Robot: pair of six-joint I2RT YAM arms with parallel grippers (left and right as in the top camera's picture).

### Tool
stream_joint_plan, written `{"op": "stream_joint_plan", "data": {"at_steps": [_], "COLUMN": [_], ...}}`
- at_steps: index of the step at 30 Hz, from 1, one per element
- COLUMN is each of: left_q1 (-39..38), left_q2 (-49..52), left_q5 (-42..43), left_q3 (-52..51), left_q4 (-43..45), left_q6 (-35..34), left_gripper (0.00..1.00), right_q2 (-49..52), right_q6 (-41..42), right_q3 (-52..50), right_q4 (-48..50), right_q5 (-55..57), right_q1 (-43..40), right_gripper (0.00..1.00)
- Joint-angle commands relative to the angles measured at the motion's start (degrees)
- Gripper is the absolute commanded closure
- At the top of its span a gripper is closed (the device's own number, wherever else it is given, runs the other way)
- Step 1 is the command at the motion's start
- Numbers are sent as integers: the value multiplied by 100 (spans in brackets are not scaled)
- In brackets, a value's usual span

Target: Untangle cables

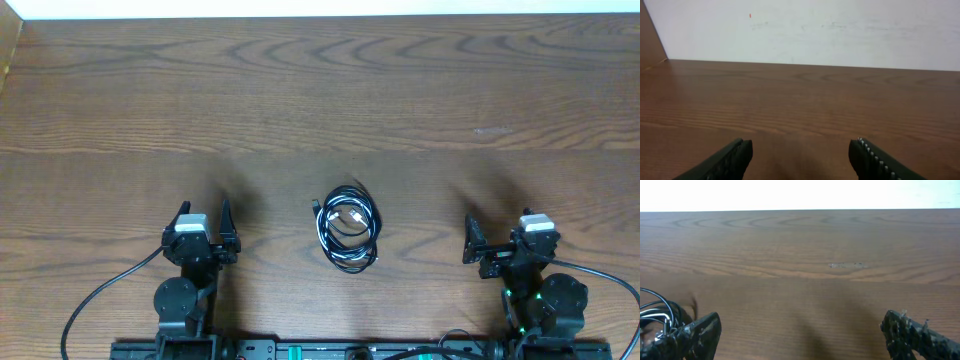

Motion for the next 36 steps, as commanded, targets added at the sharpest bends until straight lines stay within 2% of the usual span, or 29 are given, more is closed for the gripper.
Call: {"op": "stream_joint_plan", "data": {"at_steps": [1, 36], "left_q1": [-24, -22], "left_q2": [-35, -35], "left_q5": [-267, -284], "left_q3": [-44, -44], "left_q4": [-297, -297], "left_q6": [-4, -2], "left_gripper": [33, 33], "right_q2": [-28, -31], "right_q6": [55, 15], "right_q3": [-22, -22], "right_q4": [7, 9], "right_q5": [42, 234], "right_q1": [50, 50], "right_gripper": [1, 1]}}
